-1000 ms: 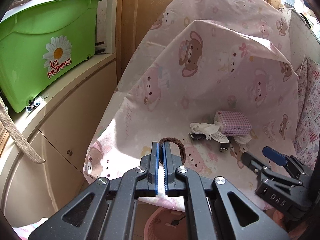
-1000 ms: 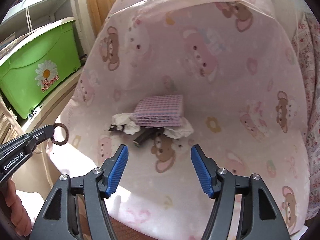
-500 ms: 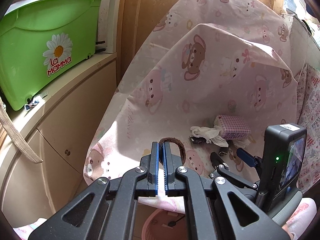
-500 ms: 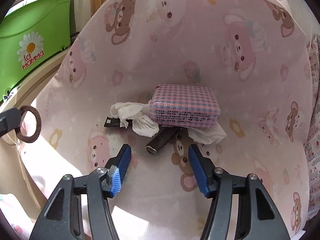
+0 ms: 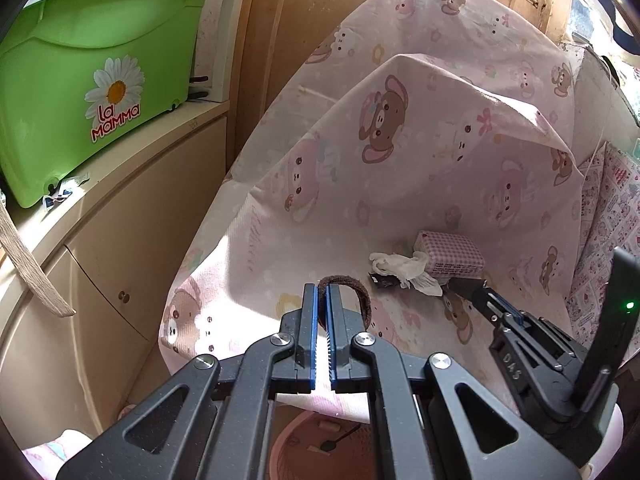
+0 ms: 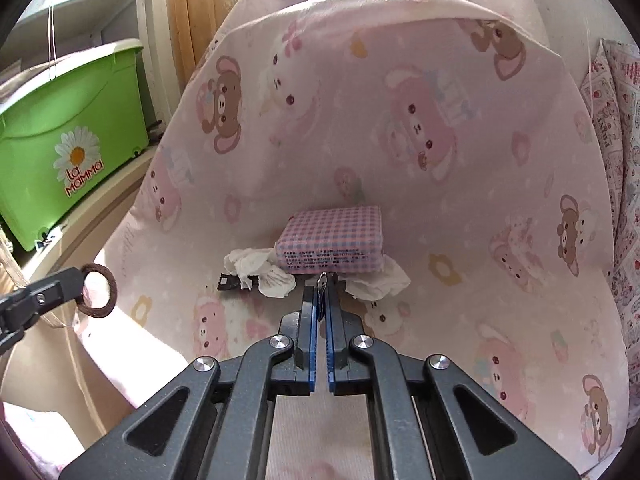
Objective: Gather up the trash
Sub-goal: 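Grasp the black hair clip with the right tool while the left holds the hair tie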
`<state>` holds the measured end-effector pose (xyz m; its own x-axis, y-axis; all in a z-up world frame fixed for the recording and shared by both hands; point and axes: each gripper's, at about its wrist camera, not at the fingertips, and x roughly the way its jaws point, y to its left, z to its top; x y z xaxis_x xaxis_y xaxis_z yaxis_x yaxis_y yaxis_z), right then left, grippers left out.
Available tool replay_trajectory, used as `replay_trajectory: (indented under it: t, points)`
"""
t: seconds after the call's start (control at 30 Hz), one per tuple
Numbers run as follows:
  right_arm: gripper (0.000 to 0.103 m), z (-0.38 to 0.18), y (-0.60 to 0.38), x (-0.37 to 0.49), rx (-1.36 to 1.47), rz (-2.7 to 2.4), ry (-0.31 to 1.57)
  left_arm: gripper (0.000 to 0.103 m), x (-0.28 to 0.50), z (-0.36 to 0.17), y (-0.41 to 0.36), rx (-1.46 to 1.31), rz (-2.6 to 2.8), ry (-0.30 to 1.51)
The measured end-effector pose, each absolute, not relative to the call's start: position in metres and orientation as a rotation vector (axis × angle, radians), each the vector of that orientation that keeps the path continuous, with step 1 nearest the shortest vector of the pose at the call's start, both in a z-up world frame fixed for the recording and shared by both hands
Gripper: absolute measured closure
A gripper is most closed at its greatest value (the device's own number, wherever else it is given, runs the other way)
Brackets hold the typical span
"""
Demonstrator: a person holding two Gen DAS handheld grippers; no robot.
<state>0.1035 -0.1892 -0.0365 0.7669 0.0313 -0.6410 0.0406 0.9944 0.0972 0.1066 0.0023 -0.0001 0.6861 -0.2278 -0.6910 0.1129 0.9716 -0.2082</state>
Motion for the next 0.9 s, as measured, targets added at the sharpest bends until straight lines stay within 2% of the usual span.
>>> replay_trajectory:
  t: [0.33, 0.9]
  points:
    - [0.099, -0.006, -0.241, 0.068, 0.324, 0.191, 0.713, 0.1, 0.105, 0.004, 0.003, -0.159, -0.202, 0.785]
    - [0.099, -0.002, -0.232, 0.029, 0.217, 0.284, 0.759, 0.1, 0.076, 0.006, -0.021, -0.089, -0.33, 0.836]
